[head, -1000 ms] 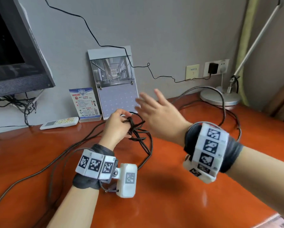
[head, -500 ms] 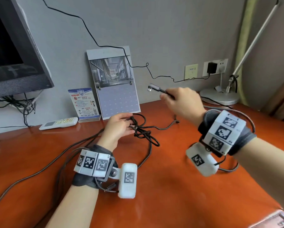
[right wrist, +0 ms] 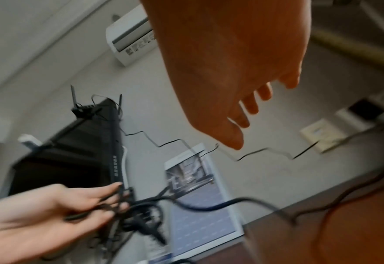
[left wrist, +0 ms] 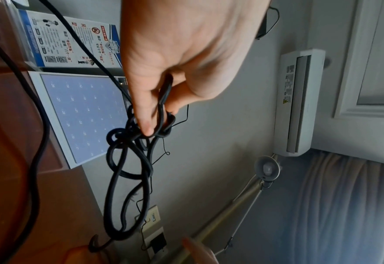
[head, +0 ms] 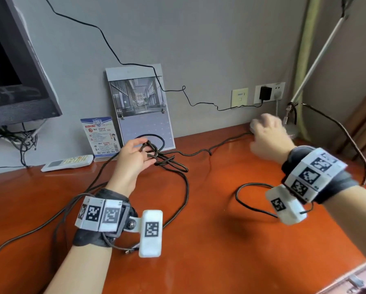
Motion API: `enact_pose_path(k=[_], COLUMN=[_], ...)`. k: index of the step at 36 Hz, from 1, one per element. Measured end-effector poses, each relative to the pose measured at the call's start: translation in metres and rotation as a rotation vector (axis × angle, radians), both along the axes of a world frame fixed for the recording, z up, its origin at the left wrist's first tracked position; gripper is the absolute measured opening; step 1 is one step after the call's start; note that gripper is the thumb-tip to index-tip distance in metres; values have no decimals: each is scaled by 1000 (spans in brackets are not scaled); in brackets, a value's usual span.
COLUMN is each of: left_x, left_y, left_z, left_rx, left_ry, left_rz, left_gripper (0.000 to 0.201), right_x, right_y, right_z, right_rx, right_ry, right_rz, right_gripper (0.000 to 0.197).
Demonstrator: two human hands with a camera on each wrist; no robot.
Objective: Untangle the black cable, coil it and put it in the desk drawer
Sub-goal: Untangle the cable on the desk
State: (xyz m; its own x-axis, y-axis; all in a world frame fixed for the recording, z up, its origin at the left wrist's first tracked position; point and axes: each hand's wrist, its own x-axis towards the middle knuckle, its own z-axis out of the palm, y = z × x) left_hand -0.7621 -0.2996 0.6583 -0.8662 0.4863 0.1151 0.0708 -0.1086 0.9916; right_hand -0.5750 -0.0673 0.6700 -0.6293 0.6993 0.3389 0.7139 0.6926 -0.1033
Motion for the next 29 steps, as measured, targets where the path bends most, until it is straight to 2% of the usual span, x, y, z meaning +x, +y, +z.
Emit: enact_pose_path(k=[4, 6, 9, 11, 14, 17, 20, 26, 29], left_x=[8, 9, 8, 7, 0, -9, -13, -11, -8], left_y=[1, 1, -1, -1, -3, -4, -2, 1, 7], left_z=[1, 1, 2, 1, 0, -5, -11, -17, -21], left_rx=[14, 22, 24, 27, 10, -66, -102, -103, -93], left_ry=[38, 60, 93, 114, 156, 241, 248, 240, 209], left_rz=[-45, -68, -92, -85, -18, 69, 96, 120, 125], left_gripper=[42, 41, 41, 41, 43, 47, 38, 35, 32], right_x=[-40, -57, -76, -83, -86, -87, -91, -92, -91], right_y=[-35, -53, -70, -74, -73, -70, -73, -76, -78], right_z=[-12, -17, -24, -27, -35, -42, -48, -59, -61], right_rx=[-120, -160, -225, -249, -436, -574, -653, -512, -470], right_ry=[-46, -83, -92, -43, 218, 519, 679, 689, 587], right_rz=[322, 418, 435, 420, 482, 565, 595, 576, 608], right_gripper=[61, 63, 55, 35, 18, 17, 16, 15, 23])
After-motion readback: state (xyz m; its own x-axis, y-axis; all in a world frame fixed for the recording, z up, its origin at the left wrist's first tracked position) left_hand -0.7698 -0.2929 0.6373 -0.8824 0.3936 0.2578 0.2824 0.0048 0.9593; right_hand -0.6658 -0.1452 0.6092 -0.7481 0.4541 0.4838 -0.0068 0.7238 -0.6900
